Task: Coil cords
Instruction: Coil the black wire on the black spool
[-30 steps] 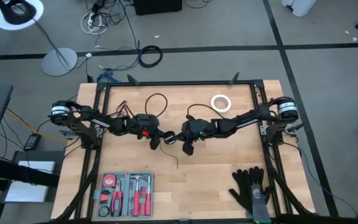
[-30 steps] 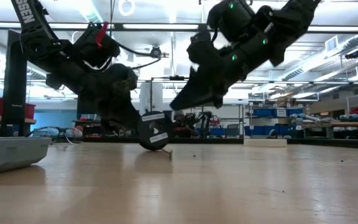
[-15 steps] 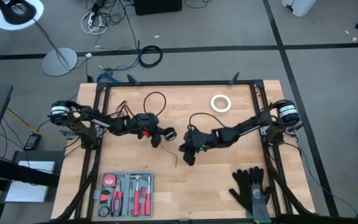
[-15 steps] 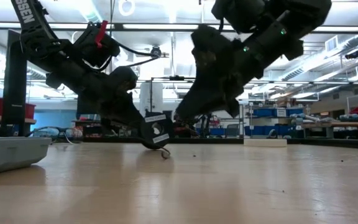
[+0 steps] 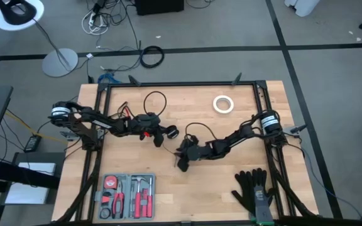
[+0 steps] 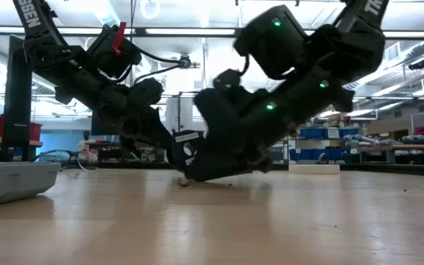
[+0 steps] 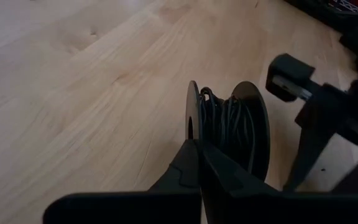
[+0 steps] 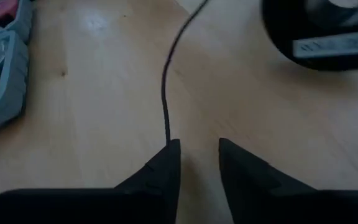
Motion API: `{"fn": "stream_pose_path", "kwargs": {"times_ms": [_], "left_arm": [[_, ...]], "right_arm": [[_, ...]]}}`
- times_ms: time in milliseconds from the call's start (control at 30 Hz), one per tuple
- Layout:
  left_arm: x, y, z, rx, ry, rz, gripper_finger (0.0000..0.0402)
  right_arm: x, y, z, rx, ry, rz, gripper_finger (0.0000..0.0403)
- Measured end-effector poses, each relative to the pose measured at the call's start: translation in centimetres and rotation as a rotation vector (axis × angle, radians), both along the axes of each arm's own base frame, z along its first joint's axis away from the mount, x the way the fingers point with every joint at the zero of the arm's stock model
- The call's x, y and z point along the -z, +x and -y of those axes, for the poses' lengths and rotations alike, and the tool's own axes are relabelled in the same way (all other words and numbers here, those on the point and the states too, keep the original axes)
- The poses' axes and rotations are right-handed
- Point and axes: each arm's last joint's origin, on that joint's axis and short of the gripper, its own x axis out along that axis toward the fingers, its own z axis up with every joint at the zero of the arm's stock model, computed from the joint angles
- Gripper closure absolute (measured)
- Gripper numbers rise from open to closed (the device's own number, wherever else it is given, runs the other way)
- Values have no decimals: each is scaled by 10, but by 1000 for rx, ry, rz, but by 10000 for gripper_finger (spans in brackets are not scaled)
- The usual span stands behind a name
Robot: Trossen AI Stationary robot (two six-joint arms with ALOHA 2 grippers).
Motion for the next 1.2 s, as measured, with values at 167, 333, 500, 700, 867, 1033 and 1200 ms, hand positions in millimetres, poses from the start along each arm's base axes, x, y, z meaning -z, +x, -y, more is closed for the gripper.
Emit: {"fn": "stream_pose_path", "kwargs": {"times_ms": [167,333,500,700,867,1033,1200], "left_arm": [[0,0,0,-1,0,-1,401],[1,-1,-1,-17,9,-10,401],[1,-1,-4,-47,21,-13,401],[-1,-2,-14,-127,19,15,401],[-7,-1,-21,-149,24,81,401],[-12,1,-24,-157,32,139,401],[-13,1,-25,-158,33,146,401]], "right_arm": [[9,11,-11,-36,-77,-24,265],[7,8,-13,-55,-162,-82,268],[-6,1,-4,-50,-206,-178,284],[-30,-13,12,34,-186,-262,302],[-59,-12,15,52,-186,-167,308],[-54,-3,15,57,-103,-77,300],[-36,2,18,53,-93,-94,288]]}}
